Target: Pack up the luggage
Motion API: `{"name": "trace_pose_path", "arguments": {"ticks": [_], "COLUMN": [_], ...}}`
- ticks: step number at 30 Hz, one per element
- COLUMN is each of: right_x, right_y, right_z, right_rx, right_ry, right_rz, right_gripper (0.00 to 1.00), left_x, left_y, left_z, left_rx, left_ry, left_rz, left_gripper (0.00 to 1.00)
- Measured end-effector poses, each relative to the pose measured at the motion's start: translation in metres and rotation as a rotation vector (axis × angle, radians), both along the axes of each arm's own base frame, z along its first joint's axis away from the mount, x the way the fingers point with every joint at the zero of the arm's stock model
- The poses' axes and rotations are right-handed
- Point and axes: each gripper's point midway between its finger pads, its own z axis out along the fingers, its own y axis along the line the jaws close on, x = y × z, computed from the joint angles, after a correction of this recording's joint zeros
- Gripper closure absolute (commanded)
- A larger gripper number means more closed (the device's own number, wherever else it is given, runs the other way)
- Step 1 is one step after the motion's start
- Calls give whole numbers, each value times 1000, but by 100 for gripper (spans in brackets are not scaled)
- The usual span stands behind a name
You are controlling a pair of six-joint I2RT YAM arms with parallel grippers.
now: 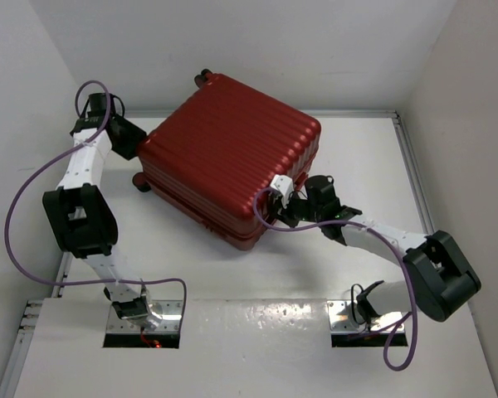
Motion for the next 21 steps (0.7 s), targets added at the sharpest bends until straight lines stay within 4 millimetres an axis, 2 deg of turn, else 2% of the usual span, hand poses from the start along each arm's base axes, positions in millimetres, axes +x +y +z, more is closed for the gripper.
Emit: {"name": "trace_pose_path", "arguments": {"ticks": [1, 3, 4, 15, 18, 21], "right_x": [0, 0, 0, 6, 20, 43], "right_y": [1, 1, 1, -4, -14, -32], "right_z": [0, 0, 0, 0, 3, 9], "right_rx": [1, 2, 2, 16, 21, 30], "right_ry": [2, 3, 3, 30, 17, -18], "right_rz": [2, 3, 3, -65, -149, -268], "right_gripper": [100, 100, 100, 100, 100, 100], "left_x": [1, 3, 4, 2, 4, 9], "left_y": [0, -1, 0, 14, 21, 30], "left_z": [1, 1, 1, 1, 2, 1], "left_rx": [-8, -21, -26, -48, -34, 3], "left_ry": [-8, -17, -21, -33, -12, 11], "left_rz": [2, -2, -4, -88, -111, -131], "left_gripper": [87, 97, 98, 100, 100, 100]}}
